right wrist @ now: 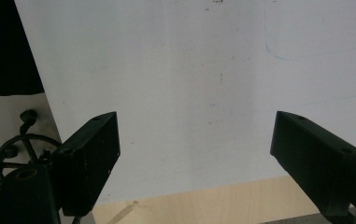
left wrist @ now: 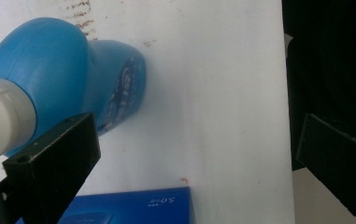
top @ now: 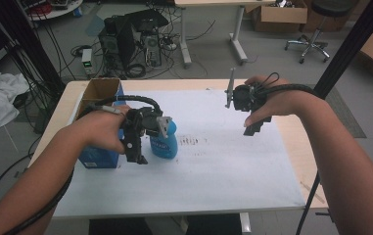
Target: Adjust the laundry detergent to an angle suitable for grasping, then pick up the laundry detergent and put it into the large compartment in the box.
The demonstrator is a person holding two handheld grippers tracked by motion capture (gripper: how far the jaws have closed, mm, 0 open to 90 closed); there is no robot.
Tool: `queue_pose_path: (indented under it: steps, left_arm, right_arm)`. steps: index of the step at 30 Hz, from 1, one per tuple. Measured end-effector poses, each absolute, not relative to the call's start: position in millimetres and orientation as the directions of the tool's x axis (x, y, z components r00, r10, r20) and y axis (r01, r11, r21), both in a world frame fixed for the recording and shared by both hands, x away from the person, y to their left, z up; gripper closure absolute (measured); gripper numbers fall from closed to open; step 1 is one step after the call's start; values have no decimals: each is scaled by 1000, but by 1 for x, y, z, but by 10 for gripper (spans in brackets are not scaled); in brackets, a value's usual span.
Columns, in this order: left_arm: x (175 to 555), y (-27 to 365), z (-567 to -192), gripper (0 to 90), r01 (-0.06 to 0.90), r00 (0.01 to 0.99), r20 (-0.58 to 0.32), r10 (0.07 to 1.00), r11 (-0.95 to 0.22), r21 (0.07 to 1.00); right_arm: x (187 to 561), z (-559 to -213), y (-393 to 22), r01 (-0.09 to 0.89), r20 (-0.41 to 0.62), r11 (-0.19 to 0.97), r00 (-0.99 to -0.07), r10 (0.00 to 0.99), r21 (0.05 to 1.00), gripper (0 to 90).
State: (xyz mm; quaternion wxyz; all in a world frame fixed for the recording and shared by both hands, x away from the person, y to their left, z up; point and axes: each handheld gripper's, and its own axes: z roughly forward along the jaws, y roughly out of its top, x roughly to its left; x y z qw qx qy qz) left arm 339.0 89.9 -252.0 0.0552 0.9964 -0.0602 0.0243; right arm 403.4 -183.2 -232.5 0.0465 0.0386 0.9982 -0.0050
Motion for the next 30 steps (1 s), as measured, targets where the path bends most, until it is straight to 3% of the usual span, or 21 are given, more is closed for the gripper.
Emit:
queue_pose_path:
  steps: [30]
  left_arm:
    - [328, 95, -247, 1, -116, 992, 65, -109, -986, 117]
  right_arm:
    - [398, -231, -180, 72, -105, 997, -992, 71, -7, 159]
